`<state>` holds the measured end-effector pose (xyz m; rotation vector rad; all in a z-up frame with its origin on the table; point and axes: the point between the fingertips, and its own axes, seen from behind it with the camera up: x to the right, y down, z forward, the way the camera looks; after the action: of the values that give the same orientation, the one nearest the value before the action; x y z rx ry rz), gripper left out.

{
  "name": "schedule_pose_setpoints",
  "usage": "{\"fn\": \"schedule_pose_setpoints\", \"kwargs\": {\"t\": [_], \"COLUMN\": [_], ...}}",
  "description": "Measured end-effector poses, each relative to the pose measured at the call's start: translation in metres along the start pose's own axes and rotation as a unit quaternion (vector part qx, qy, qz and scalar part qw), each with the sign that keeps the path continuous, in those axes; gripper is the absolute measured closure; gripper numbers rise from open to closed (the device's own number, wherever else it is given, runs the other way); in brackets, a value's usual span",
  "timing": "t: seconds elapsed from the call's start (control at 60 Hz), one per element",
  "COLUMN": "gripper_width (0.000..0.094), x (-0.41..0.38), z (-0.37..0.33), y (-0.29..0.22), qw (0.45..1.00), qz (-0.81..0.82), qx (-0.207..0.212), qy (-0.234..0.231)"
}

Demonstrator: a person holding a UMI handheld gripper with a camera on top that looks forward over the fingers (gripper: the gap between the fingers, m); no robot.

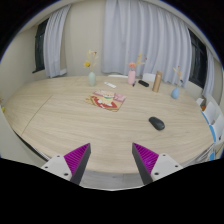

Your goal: Arrange mouse

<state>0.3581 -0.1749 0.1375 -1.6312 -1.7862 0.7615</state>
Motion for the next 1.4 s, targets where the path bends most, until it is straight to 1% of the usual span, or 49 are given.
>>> {"fn": "schedule_pose_setpoints", "kwargs": {"t": [0.083,0.267,0.517,0.7,0.85,1.133,1.4], "gripper_width": [0.0082,0.0081,0.0084,0.0079,0.0079,0.0078,0.0076], "x": [0.017,0.091,0.172,0.21,0.23,0.249,0.273], "z": [0.0,0.001,0.005,0.029,0.061,0.138,0.209], "y": [0.001,0.014,0.04,0.048,0.044,0.022,0.007], "qw": [1.0,0.998,0.996,0.996,0.997,0.998,0.998], "qz": [0.007,0.021,0.042,0.043,0.036,0.03,0.033], "qx": [0.002,0.005,0.003,0.009,0.013,0.01,0.0], "qy": [0.018,0.053,0.084,0.079,0.07,0.047,0.049]}}
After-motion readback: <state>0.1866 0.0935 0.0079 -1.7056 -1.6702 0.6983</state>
